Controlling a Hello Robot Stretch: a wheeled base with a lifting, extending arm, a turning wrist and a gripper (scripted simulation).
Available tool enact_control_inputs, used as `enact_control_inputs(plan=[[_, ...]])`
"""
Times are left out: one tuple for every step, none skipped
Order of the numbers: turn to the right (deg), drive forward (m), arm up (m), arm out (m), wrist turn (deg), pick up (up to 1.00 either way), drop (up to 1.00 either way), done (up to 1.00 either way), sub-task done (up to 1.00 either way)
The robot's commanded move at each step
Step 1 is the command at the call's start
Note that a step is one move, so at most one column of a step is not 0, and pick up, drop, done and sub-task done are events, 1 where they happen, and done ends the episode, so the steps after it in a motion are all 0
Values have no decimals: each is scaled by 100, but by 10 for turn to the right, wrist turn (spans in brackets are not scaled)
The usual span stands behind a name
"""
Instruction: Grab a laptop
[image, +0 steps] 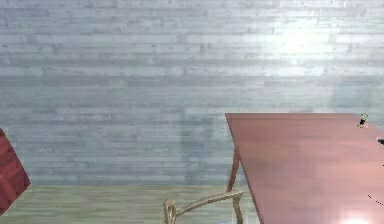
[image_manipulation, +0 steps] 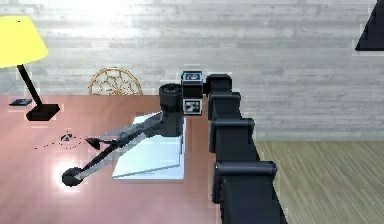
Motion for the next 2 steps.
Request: enact_control_inputs(plan=[[0, 0, 0, 0, 450, 0, 0, 0, 0], [0, 0, 0, 0, 360, 0, 0, 0, 0]])
